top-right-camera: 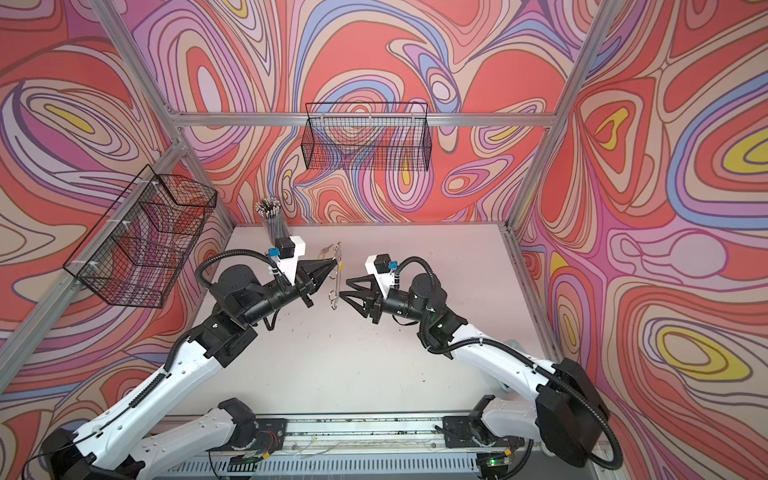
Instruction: Put the keys on the keyring
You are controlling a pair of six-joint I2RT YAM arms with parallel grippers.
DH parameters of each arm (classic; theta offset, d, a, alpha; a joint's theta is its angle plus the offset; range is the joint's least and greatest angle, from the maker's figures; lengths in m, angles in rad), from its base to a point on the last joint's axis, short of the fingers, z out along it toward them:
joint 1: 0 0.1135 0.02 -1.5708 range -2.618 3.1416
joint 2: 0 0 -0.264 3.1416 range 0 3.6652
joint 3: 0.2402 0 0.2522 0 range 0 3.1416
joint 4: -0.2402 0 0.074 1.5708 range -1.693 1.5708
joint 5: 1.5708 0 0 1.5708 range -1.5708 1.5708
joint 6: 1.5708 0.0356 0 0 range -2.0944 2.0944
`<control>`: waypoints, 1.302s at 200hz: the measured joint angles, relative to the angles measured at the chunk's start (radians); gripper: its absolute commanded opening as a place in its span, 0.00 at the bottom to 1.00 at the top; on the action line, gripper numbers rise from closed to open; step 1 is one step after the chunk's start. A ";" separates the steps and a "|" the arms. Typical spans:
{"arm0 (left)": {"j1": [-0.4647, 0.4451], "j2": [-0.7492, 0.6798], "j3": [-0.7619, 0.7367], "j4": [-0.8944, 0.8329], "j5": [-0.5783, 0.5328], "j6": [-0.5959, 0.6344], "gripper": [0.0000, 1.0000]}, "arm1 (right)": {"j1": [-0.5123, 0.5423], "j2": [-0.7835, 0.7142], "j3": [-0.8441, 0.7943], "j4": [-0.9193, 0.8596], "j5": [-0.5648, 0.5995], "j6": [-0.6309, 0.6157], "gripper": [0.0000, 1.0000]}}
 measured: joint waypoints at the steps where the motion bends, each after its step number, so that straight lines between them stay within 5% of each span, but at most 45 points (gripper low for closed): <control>1: 0.000 0.000 0.000 0.000 0.000 0.000 0.00 | 0.000 0.000 0.000 0.000 0.000 0.000 0.46; 132: -0.013 0.138 0.353 -0.635 -0.070 0.262 0.00 | 0.021 -0.056 -0.020 -0.130 0.250 -0.098 0.47; 190: -0.031 0.142 0.360 -0.731 -0.159 0.334 0.00 | 0.021 -0.060 -0.020 -0.152 0.246 -0.101 0.48; 260: -0.059 0.290 0.548 -0.949 -0.170 0.393 0.00 | 0.012 -0.034 0.002 -0.185 0.189 -0.117 0.42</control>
